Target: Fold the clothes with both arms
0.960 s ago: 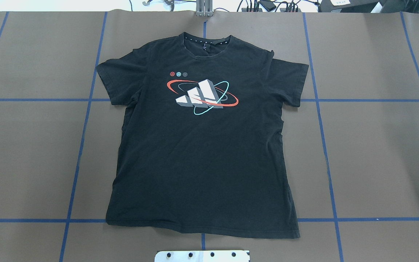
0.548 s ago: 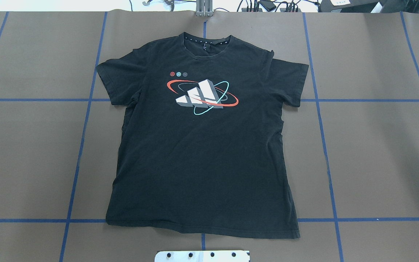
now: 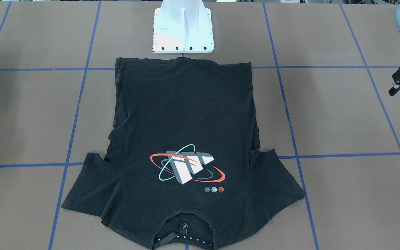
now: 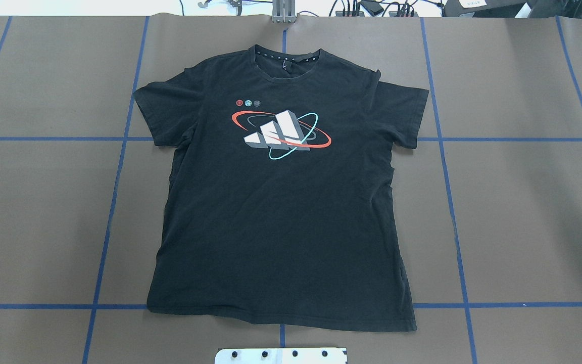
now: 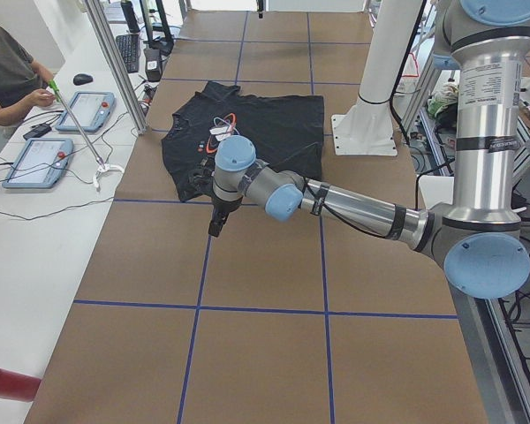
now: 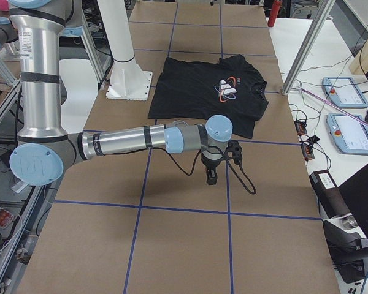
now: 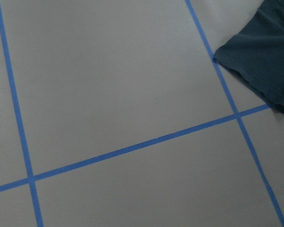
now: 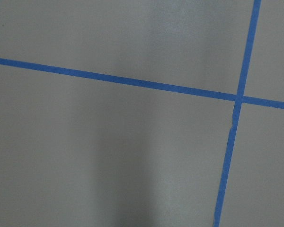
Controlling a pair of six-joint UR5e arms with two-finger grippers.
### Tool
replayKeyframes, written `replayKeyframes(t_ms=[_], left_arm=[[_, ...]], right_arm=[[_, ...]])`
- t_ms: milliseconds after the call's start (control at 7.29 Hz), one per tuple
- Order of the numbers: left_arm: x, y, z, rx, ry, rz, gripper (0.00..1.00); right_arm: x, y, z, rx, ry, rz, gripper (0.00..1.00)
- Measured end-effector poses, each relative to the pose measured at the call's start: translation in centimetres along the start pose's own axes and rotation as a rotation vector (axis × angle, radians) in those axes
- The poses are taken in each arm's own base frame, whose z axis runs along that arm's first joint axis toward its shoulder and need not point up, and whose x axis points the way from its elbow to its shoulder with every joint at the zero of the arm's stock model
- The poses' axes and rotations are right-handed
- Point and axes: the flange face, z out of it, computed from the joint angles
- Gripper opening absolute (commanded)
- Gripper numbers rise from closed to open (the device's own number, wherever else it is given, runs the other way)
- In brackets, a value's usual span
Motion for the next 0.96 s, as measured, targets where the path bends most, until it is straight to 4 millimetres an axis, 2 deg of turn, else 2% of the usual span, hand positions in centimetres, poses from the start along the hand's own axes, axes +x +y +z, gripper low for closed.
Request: replayKeyframes(t_ms=[411,960], left_arm=[[-2.7,0.8,0.4,-0.014,-0.022,-0.051,1.0],[-3.4,1.1,0.4,-0.015,-0.025,-0.071,1.0]], right_arm=[[0.3,0.7,-0.7,0.015,-0.002,0.006,1.0],[0.2,1.2,-0.7,0.015,-0.006,0.01,1.0]])
